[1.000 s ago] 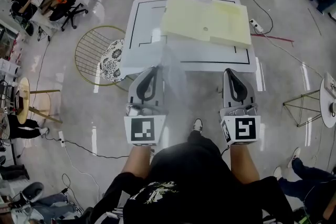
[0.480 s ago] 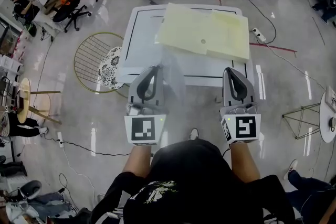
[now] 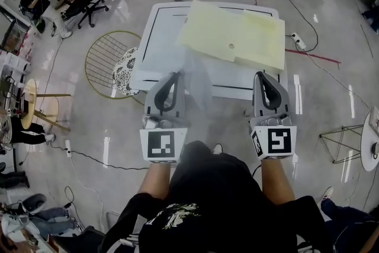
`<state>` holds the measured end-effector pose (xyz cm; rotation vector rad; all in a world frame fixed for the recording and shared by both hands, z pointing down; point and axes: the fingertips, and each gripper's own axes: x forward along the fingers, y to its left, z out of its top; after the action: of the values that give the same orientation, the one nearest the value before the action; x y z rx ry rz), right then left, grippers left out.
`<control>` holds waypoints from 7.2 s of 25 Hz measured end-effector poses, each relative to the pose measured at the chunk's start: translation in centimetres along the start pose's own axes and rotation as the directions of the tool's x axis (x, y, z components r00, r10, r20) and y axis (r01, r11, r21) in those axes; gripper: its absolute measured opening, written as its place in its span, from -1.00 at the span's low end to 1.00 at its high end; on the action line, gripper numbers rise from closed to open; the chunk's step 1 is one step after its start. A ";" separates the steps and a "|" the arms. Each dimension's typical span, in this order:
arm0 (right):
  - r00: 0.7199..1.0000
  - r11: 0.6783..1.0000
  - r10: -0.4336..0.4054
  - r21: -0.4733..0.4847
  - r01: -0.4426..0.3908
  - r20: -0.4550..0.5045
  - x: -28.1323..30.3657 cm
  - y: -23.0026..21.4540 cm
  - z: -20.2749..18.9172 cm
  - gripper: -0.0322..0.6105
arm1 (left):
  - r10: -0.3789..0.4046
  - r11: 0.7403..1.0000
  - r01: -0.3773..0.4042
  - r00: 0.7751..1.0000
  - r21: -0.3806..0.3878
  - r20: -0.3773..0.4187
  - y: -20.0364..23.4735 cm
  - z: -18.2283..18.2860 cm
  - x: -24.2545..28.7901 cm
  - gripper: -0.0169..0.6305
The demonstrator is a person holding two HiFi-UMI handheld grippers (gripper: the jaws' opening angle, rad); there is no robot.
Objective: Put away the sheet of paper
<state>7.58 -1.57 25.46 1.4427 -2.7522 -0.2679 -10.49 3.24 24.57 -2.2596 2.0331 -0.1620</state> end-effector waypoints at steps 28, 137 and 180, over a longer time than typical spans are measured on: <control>0.999 0.999 -0.049 0.010 0.050 -0.023 3.1 -3.2 -2.4 -0.90 | -0.056 0.998 0.056 0.998 0.023 0.002 -0.4 -1.1 6.4 -0.95; 0.912 0.959 -0.135 0.182 0.219 -0.387 19.2 -16.7 -21.8 -0.90 | -0.442 0.845 0.514 0.514 -0.149 -0.735 -2.5 -25.9 35.1 -0.95; 0.886 0.929 -0.146 0.247 0.276 -0.440 15.7 -19.5 -24.7 -0.90 | -0.594 0.770 0.520 0.372 -0.370 -0.713 -12.7 -28.6 36.9 -0.95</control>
<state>16.96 -28.72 45.71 1.6403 -2.3583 0.4375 1.79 -32.21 55.22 -3.2300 1.2907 -1.4433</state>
